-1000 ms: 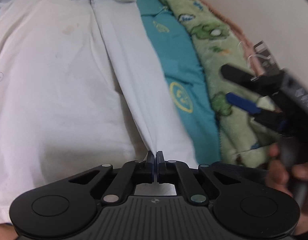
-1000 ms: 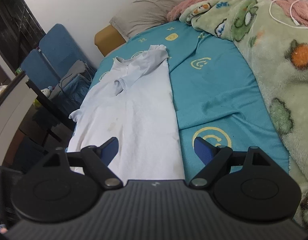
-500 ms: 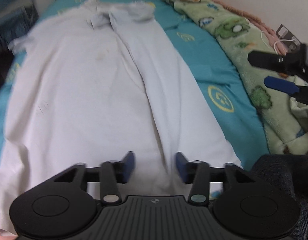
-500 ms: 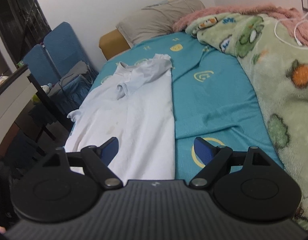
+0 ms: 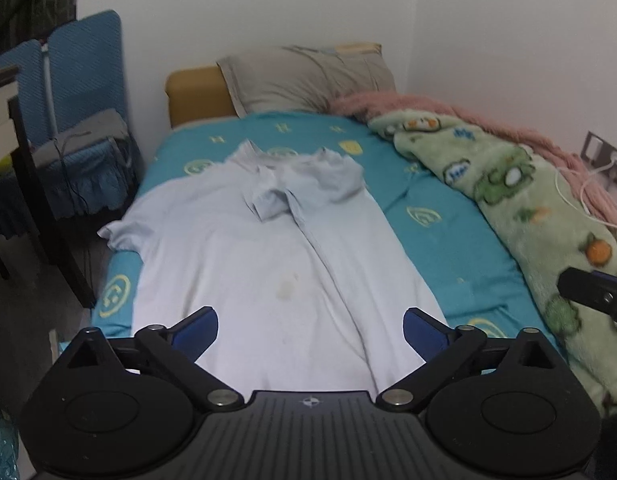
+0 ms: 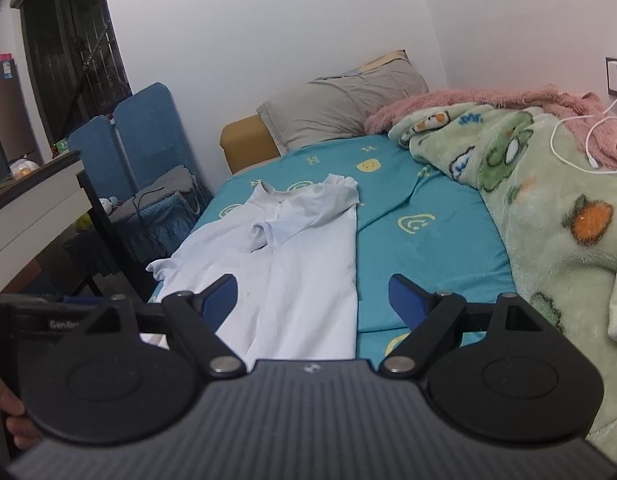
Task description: Fold clothes
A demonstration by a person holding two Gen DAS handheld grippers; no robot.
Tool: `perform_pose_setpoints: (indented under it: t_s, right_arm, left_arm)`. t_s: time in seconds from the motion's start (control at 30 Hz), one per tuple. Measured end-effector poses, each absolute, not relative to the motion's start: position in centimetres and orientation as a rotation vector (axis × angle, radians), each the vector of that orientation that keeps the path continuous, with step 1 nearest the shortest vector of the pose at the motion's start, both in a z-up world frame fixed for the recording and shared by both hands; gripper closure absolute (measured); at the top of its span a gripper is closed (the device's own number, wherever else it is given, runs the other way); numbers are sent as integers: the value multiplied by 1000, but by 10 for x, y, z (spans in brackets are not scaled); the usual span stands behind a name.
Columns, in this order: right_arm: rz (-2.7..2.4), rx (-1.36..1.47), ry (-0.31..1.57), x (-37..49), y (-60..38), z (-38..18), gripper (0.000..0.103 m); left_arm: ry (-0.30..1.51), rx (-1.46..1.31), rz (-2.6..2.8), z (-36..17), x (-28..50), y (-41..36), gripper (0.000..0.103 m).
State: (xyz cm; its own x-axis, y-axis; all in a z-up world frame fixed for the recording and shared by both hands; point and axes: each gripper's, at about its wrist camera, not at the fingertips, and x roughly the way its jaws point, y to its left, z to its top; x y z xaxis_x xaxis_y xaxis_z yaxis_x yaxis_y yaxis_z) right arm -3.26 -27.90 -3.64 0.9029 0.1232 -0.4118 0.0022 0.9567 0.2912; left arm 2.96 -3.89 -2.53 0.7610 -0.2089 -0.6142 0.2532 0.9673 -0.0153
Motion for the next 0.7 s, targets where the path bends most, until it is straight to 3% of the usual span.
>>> perform_pose_setpoints:
  t_s: [0.4, 0.7]
  right_arm:
    - [79, 209, 489, -11, -255, -35, 19]
    - [264, -72, 515, 87, -161, -4, 19]
  left_arm:
    - [612, -9, -231, -24, 20, 12, 0]
    - [601, -139, -171, -12, 16, 80, 0]
